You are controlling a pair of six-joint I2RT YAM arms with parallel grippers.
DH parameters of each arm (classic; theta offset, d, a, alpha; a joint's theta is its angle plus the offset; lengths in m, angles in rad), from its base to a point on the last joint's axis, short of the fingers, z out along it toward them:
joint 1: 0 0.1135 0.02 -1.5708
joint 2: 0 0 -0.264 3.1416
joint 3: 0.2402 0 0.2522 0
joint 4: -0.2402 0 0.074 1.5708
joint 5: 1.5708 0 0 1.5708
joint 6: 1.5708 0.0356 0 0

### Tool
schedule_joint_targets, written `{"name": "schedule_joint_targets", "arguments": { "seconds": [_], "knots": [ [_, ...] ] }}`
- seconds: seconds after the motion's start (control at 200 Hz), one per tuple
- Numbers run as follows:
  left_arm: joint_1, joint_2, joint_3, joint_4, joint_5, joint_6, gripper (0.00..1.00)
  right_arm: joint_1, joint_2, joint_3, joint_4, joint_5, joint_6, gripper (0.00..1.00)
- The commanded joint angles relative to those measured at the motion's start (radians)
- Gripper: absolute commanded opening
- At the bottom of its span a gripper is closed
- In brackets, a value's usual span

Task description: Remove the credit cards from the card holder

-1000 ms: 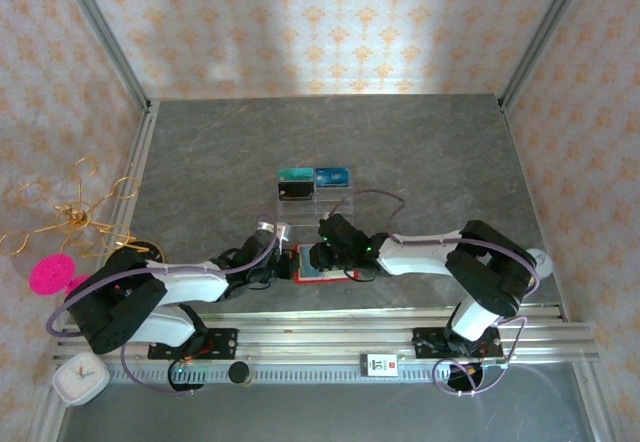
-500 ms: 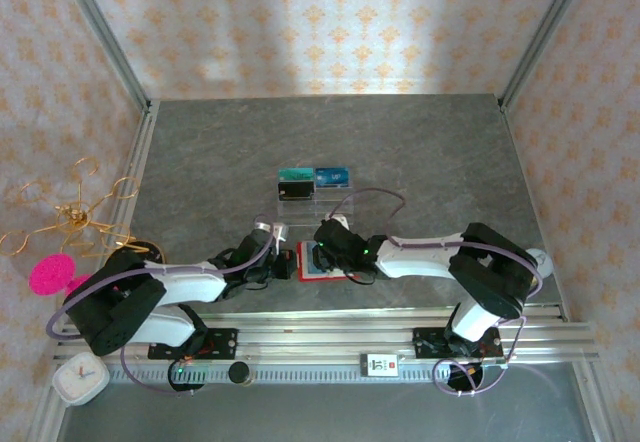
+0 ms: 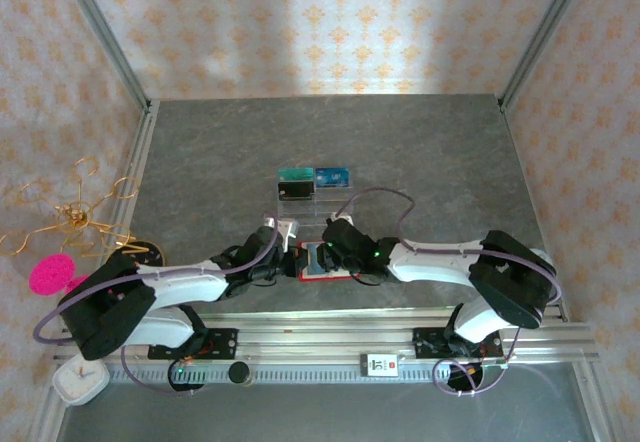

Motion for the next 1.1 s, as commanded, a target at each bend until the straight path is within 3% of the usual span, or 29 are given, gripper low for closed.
{"name": "schedule_joint_targets", "arguments": {
  "seconds": [0.0, 0.345, 1.091],
  "knots": [
    [-0.004, 0.027, 0.031, 0.056, 0.002, 0.003, 0.00, -0.023, -0.034, -0.018, 0.035, -0.046, -0.002, 0.24],
    [-0.004, 0.101, 0.047, 0.007, -0.047, 0.017, 0.00, -0.100, 0.017, -0.059, 0.125, -0.191, 0.001, 0.23],
    [0.002, 0.162, -0.044, 0.050, -0.019, -0.017, 0.00, -0.134, 0.051, -0.115, 0.106, -0.189, 0.065, 0.26]
  ]
}}
